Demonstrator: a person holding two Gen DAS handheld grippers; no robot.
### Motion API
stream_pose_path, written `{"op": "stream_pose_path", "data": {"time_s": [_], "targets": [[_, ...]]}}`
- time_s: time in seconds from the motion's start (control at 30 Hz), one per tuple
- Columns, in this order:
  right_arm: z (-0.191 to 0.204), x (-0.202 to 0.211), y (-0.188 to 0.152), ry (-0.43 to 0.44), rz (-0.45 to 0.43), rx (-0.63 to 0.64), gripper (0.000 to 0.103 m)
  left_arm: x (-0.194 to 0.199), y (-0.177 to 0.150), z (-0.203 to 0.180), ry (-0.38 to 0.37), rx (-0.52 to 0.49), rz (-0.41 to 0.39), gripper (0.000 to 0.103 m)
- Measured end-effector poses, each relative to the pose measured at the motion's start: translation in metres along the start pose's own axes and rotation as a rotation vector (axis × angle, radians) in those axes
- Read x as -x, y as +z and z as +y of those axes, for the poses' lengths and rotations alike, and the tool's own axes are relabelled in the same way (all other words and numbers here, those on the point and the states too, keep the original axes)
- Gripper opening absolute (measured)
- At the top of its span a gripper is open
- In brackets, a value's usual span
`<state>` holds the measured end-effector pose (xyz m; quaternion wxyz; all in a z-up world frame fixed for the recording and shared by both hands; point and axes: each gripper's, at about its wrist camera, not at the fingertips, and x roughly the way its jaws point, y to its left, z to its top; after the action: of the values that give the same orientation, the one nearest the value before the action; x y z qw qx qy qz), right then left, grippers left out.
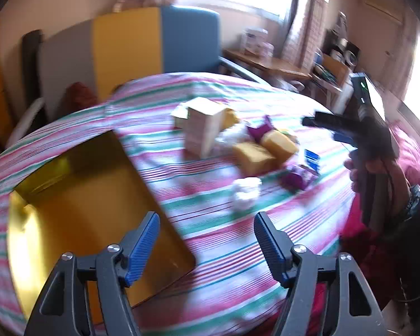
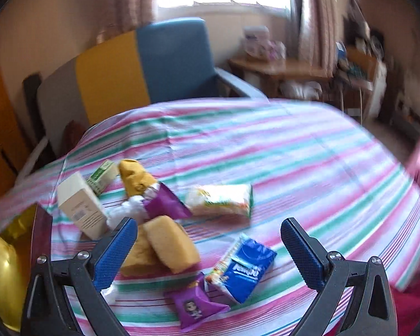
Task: Organize objects
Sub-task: 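Grasp the plastic-wrapped bundle with the left gripper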
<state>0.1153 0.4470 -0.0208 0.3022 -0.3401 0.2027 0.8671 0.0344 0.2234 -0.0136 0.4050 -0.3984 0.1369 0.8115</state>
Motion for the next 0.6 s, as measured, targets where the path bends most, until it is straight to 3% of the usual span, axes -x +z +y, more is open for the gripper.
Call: {"op": "stream_pose_path", "data": {"time_s": [0.07, 0.17, 0.4, 0.47, 0.6], "targets": [[-0.012, -0.006, 0.003, 0.037, 0.051, -0.079, 0.103, -0.018, 0.006, -0.013, -0.022, -0.031, 0.023, 0.073], [-0.021, 0.003, 0.007, 0.095, 0.032, -0.146, 0.103, -0.054, 0.015, -0.031, -0.047, -0.067, 0.080, 0.073], [-0.030, 0.003, 0.010, 0.139, 0.052, -0.202, 0.103, -0.106, 0.027, -0.043, -0.044, -0.082, 0.128, 0.074], [-0.031, 0.002, 0.011, 0.159, 0.054, -0.206, 0.103, -0.118, 0.028, -0.043, -0.048, -0.070, 0.157, 0.084], [-0.025, 0.001, 0.013, 0.201, 0.053, -0.184, 0.103, -0.132, 0.029, -0.044, -0.022, -0.068, 0.182, 0.084]]}}
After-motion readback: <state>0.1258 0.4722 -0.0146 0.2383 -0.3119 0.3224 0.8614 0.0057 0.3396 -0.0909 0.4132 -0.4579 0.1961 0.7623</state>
